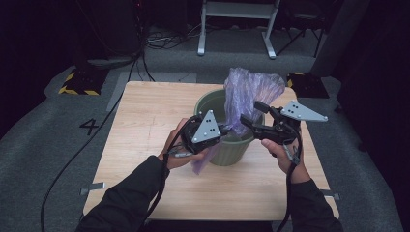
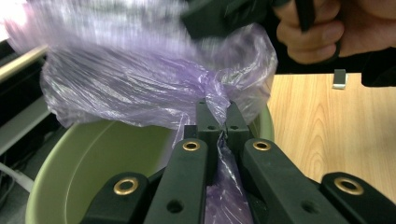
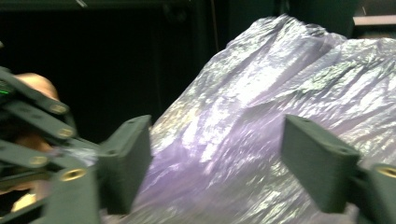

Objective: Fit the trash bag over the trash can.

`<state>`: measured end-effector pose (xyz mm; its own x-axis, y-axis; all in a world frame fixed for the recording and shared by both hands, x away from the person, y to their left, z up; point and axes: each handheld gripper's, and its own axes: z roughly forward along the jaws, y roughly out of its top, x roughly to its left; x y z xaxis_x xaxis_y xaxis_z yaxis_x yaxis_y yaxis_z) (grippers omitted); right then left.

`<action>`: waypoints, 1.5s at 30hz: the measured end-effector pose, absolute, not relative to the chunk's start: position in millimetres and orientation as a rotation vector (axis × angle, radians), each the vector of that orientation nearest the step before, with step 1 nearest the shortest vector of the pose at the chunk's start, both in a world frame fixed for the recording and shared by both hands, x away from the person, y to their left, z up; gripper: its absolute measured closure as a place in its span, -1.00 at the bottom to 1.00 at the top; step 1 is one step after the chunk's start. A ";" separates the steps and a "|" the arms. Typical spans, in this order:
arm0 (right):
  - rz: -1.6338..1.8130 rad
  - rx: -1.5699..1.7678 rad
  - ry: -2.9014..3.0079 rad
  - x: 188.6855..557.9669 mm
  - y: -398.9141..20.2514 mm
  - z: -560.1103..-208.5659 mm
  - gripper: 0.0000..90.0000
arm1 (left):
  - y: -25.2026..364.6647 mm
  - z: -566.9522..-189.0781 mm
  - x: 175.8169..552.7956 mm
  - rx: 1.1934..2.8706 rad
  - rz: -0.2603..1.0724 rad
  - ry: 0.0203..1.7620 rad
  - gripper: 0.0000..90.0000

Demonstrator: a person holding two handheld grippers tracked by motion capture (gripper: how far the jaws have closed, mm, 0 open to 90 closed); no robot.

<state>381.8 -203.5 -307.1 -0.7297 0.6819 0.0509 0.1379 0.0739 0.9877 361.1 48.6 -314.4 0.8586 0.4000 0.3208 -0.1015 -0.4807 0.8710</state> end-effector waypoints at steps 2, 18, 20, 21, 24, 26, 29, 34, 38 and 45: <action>1.642 0.870 1.964 385.2 -200.0 -310.4 -0.62 | 44.3 -316.0 359.8 1.985 0.605 0.213 0.98; 1.548 0.874 2.094 394.2 -206.8 -320.5 1.00 | 38.9 -318.7 361.7 1.939 0.587 0.234 0.69; 1.560 0.868 2.084 394.6 -208.4 -320.3 1.00 | 40.5 -318.4 362.6 1.933 0.580 0.238 0.58; 1.562 0.873 2.049 394.8 -211.9 -319.3 1.00 | 43.4 -317.8 364.5 1.925 0.569 0.257 0.40; 1.579 0.879 1.978 394.9 -218.5 -316.9 1.00 | 48.7 -317.1 367.9 1.910 0.532 0.319 -0.02; 1.585 0.888 1.927 395.4 -224.2 -314.3 1.00 | 53.4 -316.6 369.9 1.901 0.510 0.353 -0.27; 1.588 0.901 1.861 396.6 -233.4 -310.5 1.00 | 58.4 -316.4 371.1 1.900 0.475 0.378 -0.46; 1.581 0.937 1.771 398.8 -247.5 -306.7 1.00 | 70.1 -322.6 371.7 1.956 0.390 0.400 -0.66; 1.586 0.964 1.718 399.9 -256.0 -304.8 1.00 | 65.9 -330.6 367.9 2.041 0.344 0.375 -0.66; 1.625 0.944 1.687 400.4 -253.0 -298.2 1.00 | 49.2 -330.0 358.6 2.026 0.274 0.317 -0.48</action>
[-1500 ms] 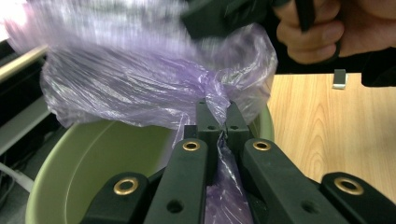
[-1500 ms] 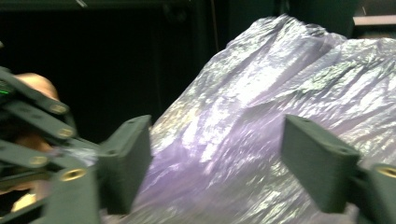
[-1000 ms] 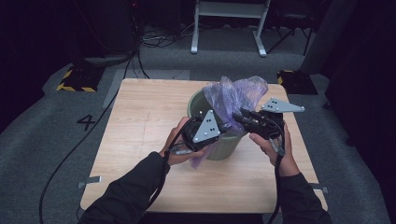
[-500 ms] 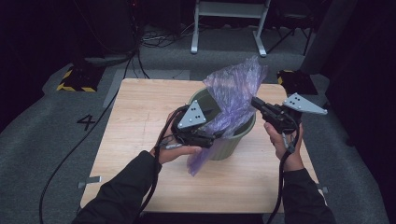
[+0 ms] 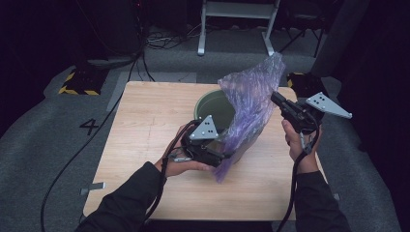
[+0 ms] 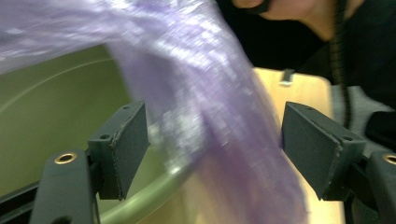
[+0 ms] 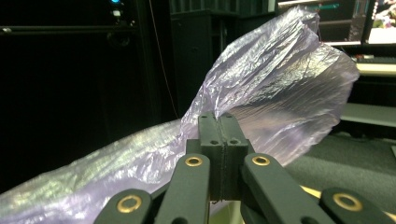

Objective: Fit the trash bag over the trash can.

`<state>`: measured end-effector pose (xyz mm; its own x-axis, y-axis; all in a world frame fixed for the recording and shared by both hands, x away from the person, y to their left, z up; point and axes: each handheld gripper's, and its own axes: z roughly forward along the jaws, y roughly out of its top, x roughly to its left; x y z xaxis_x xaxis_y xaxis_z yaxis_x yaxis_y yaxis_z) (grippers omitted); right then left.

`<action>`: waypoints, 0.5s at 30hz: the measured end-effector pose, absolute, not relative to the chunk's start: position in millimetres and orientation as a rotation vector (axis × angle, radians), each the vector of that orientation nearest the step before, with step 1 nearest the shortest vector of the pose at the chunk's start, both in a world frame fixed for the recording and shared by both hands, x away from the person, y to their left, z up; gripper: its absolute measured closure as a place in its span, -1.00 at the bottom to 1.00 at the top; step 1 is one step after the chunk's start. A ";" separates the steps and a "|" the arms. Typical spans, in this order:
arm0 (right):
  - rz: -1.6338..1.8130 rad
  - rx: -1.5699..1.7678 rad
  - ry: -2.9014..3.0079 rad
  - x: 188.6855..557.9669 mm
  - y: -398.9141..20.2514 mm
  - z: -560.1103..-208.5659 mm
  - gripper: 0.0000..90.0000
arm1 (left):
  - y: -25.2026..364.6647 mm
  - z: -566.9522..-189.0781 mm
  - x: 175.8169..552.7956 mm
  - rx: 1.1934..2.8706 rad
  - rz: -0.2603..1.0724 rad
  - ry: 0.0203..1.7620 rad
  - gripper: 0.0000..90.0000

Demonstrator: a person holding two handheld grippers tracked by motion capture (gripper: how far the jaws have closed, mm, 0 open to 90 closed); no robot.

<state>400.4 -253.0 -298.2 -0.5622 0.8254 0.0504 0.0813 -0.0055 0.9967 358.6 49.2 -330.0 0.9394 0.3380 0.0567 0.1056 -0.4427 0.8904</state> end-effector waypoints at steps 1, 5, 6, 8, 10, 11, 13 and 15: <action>1.629 0.935 1.683 399.6 -252.1 -296.3 1.00 | 46.4 -330.0 357.2 2.025 0.260 0.313 -0.50; 1.643 0.896 1.693 395.4 -247.4 -289.4 1.00 | 33.9 -331.8 351.8 2.030 0.273 0.298 -0.56; 1.643 0.896 1.693 395.4 -247.4 -289.4 1.00 | 33.9 -331.8 351.8 2.030 0.273 0.298 -0.57; 1.664 0.865 1.701 392.5 -243.7 -287.4 1.00 | 25.3 -333.9 354.2 2.043 0.299 0.322 -0.48; 1.686 0.844 1.700 390.5 -242.5 -287.2 1.00 | 23.6 -334.2 353.8 2.041 0.319 0.328 -0.15; 1.686 0.844 1.700 390.5 -242.5 -287.2 1.00 | 22.7 -334.1 353.2 2.034 0.349 0.335 -0.15; 1.712 0.813 1.701 387.1 -242.2 -287.0 1.00 | 24.8 -332.8 352.6 2.032 0.383 0.334 0.31; 1.743 0.790 1.690 383.7 -244.7 -285.7 1.00 | 28.7 -330.8 352.2 2.038 0.395 0.314 0.58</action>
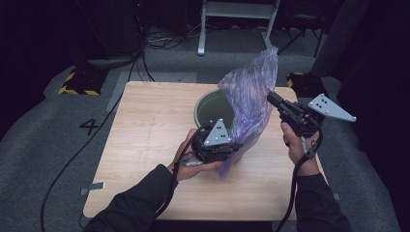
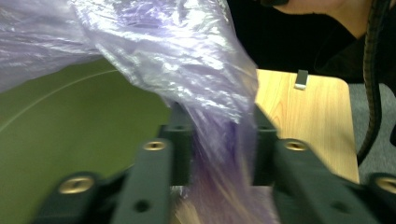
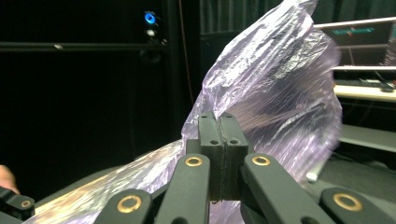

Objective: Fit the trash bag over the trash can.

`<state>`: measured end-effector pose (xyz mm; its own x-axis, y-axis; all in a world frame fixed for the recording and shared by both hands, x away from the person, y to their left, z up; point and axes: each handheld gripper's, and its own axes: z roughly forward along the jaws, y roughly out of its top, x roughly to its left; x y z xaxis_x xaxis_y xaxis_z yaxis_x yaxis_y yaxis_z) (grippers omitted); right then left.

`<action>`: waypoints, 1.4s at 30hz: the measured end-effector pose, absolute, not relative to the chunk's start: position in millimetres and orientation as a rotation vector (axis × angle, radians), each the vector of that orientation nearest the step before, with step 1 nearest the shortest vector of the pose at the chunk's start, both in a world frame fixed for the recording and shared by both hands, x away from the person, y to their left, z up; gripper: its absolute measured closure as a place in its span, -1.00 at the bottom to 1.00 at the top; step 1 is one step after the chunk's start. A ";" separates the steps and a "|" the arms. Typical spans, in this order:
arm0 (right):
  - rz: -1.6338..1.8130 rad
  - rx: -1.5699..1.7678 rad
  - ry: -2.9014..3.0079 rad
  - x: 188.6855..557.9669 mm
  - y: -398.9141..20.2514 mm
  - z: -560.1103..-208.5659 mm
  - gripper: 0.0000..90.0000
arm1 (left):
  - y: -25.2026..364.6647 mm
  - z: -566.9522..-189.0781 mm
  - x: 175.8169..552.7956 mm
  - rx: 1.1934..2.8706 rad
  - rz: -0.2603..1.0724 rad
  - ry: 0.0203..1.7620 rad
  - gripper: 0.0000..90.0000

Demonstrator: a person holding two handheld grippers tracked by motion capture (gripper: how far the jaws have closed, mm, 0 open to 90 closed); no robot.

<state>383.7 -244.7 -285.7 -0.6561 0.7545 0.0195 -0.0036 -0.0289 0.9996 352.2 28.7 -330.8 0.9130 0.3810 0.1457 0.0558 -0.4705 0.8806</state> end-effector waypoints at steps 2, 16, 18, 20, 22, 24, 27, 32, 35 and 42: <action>1.766 0.768 1.683 380.5 -247.3 -283.9 1.00 | 34.5 -326.4 350.9 2.025 0.427 0.308 0.71; 1.820 0.683 1.732 377.6 -246.7 -289.9 0.95 | 47.9 -296.7 372.1 1.957 0.641 0.341 0.96; 1.818 0.663 1.753 378.7 -245.3 -293.2 0.95 | 47.0 -295.0 378.7 1.954 0.673 0.352 0.96; 1.800 0.660 1.776 379.7 -244.0 -297.3 0.99 | 45.4 -293.8 383.8 1.947 0.722 0.359 0.96; 1.788 0.657 1.797 381.3 -243.5 -301.7 1.00 | 44.5 -292.8 390.1 1.939 0.773 0.368 0.96; 1.783 0.661 1.809 383.1 -243.1 -305.3 1.00 | 44.1 -291.3 397.4 1.922 0.797 0.385 0.96; 1.775 0.667 1.817 385.1 -242.2 -307.9 1.00 | 43.6 -290.0 408.3 1.904 0.837 0.406 0.96; 1.735 0.664 1.824 388.2 -236.9 -310.8 1.00 | 43.3 -294.3 419.5 1.865 0.910 0.434 0.96; 1.714 0.668 1.829 391.1 -233.8 -313.3 1.00 | 44.7 -298.2 425.9 1.853 0.920 0.457 0.95; 1.705 0.686 1.817 399.8 -231.2 -315.3 1.00 | 48.4 -302.5 439.2 1.860 0.961 0.479 0.92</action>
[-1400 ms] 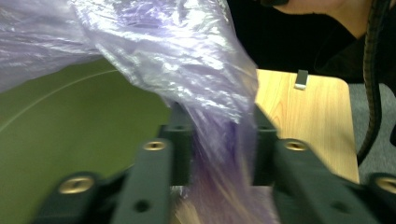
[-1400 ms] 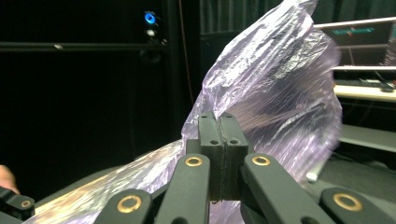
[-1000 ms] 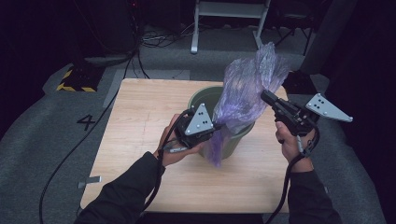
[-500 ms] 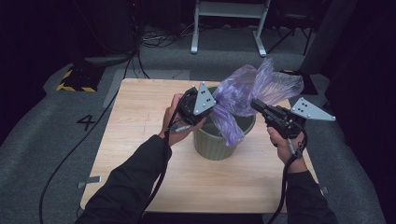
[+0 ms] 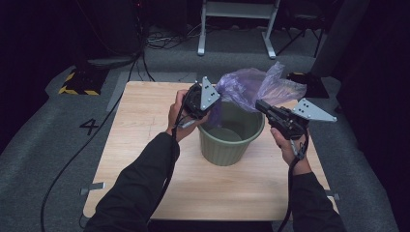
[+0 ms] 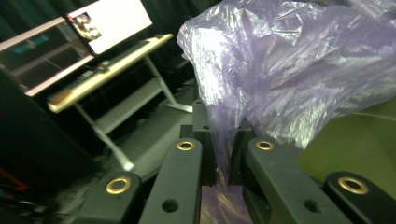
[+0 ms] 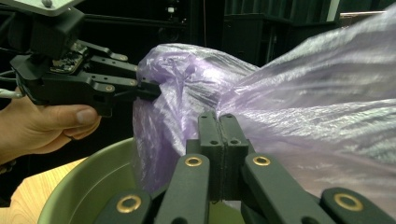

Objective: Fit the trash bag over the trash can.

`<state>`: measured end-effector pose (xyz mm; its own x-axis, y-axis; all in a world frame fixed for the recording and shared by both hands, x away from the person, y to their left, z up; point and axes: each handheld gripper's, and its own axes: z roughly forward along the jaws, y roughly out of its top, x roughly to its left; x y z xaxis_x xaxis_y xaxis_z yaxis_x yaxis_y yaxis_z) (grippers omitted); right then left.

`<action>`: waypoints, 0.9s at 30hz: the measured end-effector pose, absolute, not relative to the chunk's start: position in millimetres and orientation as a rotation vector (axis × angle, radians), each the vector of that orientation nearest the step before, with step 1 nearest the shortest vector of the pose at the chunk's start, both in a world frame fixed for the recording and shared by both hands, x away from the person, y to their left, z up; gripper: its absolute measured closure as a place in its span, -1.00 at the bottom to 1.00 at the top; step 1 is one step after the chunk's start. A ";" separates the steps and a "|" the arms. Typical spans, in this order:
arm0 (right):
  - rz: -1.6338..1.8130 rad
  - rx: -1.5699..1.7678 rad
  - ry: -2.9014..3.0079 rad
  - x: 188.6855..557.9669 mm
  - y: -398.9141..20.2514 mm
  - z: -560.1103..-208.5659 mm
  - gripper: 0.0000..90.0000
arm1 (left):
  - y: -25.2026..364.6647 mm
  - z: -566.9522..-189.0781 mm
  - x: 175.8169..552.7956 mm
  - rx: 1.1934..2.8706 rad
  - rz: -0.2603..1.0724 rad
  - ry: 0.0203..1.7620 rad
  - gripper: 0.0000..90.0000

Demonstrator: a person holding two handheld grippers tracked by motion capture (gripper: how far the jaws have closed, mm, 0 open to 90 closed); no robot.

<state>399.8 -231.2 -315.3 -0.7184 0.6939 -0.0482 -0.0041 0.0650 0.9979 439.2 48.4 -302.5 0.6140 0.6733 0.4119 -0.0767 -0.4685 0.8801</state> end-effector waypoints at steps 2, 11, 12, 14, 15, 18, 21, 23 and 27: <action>1.706 0.685 1.815 400.0 -230.9 -315.5 1.00 | 49.2 -305.7 439.8 1.866 0.921 0.487 0.88; 1.711 0.656 1.843 390.7 -230.1 -325.0 1.00 | 63.7 -327.8 420.5 1.914 0.663 0.422 0.06; 1.713 0.651 1.846 389.5 -229.4 -325.7 1.00 | 65.8 -328.2 418.8 1.925 0.619 0.423 -0.05; 1.719 0.619 1.849 385.1 -226.9 -327.6 1.00 | 70.5 -329.3 414.3 1.943 0.569 0.422 -0.29; 1.713 0.606 1.851 383.6 -226.2 -328.0 1.00 | 73.7 -330.2 412.3 1.938 0.531 0.423 -0.39; 1.727 0.558 1.864 377.1 -222.5 -329.8 1.00 | 81.9 -331.8 408.5 1.913 0.463 0.427 -0.50; 1.715 0.500 1.890 370.5 -217.2 -331.1 1.00 | 83.3 -329.9 404.0 1.901 0.447 0.401 -0.51; 1.694 0.455 1.912 364.9 -213.5 -331.5 1.00 | 83.2 -326.8 400.2 1.885 0.437 0.391 -0.51; 1.691 0.390 1.930 355.8 -209.0 -333.1 1.00 | 83.1 -318.7 388.6 1.851 0.416 0.355 -0.52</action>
<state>355.8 -209.0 -333.1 -0.8128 0.5455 -0.2045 -0.1309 0.1711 0.9765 388.6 83.1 -318.7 0.8916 0.4400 0.1072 0.0367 -0.3060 0.9513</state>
